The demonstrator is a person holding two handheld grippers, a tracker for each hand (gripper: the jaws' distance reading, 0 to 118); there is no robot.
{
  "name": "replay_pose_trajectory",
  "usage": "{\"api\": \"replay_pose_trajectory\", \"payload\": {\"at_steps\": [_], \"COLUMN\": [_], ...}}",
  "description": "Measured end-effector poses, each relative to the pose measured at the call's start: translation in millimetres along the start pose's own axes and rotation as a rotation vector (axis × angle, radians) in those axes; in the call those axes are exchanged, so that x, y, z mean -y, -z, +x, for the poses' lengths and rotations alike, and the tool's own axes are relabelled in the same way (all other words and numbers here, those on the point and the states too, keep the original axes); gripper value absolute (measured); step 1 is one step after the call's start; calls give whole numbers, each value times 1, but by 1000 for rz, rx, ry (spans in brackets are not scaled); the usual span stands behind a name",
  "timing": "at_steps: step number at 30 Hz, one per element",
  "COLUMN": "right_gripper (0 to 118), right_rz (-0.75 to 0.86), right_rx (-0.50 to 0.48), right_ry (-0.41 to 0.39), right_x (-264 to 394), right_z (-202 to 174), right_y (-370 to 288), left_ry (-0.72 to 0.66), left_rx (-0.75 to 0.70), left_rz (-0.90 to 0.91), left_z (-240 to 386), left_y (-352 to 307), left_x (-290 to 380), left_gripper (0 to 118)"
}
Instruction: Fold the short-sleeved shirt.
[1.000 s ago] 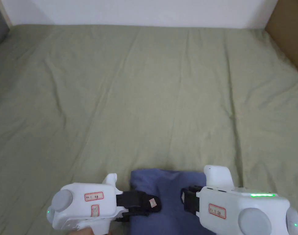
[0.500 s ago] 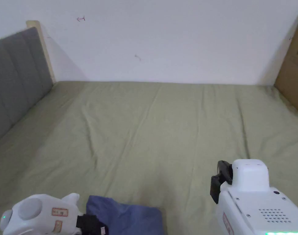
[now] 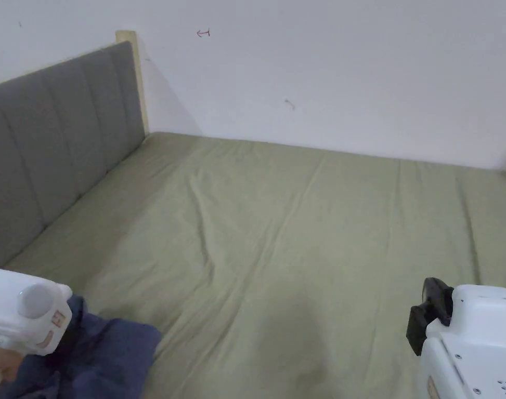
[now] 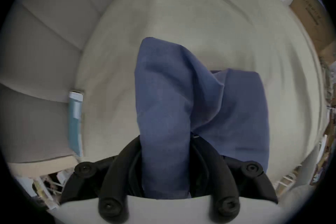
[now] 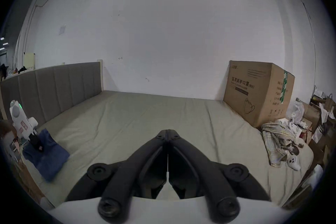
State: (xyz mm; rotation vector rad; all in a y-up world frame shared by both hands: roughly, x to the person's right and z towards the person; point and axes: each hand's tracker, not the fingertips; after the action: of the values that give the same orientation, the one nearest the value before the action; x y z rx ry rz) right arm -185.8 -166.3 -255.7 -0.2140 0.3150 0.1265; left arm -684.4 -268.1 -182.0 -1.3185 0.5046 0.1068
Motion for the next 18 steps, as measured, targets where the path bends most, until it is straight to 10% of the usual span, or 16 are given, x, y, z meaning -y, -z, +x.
{"api": "replay_pose_trajectory", "payload": {"at_steps": [5, 15, 18], "right_gripper": [1, 1, 1], "right_rz": [-1, -44, -57], "right_rx": [-6, -19, -21], "right_ry": [1, 3, 21], "right_x": [-2, 4, 5], "right_z": [-7, -3, 5], "right_y": [7, 7, 3], "left_ry": [3, -37, -17], "left_rx": [-64, 96, 204], "left_rz": [44, 183, 241], "left_z": [-12, 37, 73], "left_y": [6, -59, -87], "left_x": [3, 16, 25], "left_gripper": [111, 103, 29]}}
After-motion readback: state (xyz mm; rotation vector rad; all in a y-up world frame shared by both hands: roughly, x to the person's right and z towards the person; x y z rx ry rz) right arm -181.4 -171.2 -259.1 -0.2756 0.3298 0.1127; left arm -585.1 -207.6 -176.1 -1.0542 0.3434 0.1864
